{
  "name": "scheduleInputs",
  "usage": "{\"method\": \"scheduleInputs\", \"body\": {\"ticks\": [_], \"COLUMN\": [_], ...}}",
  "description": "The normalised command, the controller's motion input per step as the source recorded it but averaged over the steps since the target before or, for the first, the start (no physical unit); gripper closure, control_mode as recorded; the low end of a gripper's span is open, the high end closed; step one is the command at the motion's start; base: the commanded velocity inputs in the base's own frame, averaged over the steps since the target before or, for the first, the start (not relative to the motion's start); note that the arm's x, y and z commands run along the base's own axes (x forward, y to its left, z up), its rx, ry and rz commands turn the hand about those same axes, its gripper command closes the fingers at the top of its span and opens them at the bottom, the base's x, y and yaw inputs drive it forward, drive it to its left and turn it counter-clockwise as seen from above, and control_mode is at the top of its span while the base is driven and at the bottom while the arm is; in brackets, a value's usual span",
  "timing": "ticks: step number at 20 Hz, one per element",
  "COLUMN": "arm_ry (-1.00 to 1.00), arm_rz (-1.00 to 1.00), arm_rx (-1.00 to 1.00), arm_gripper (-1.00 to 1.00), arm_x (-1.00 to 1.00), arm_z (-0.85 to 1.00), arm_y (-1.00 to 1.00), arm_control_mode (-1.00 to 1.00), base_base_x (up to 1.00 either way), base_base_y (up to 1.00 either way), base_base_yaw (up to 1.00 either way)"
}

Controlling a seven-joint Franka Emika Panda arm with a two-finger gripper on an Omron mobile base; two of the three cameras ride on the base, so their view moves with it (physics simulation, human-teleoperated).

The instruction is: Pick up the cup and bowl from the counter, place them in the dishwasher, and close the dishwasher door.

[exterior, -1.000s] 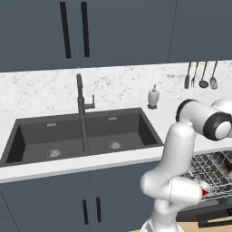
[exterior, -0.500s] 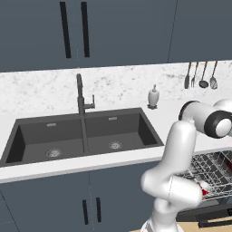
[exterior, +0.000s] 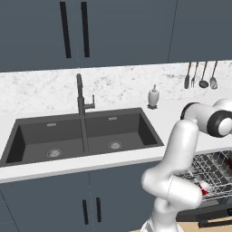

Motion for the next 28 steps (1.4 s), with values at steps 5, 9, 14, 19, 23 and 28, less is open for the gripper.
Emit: {"method": "scheduleInputs", "body": {"ticks": [5,9,14,19,23,28], "arm_ry": [0.09,0.01,0.0,0.0,-0.01,-0.03], "arm_rz": [0.0,0.0,0.02,0.02,0.01,0.0], "arm_rx": [0.0,0.0,0.0,0.0,0.06,0.11], "arm_gripper": [1.0,1.0,1.0,1.0,1.0,1.0], "arm_x": [0.15,0.0,0.0,0.0,0.0,0.11], "arm_z": [-0.4,-0.54,-0.54,-0.3,-0.01,0.1], "arm_y": [0.0,0.0,0.0,0.0,0.0,-0.02], "arm_control_mode": [-1.0,-1.0,-1.0,-1.0,-1.0,-1.0], "base_base_x": [0.0,0.0,0.0,0.0,0.0,0.0], "base_base_y": [0.0,0.0,0.0,0.0,0.0,0.0], "base_base_yaw": [0.0,0.0,0.0,0.0,0.0,0.0]}}
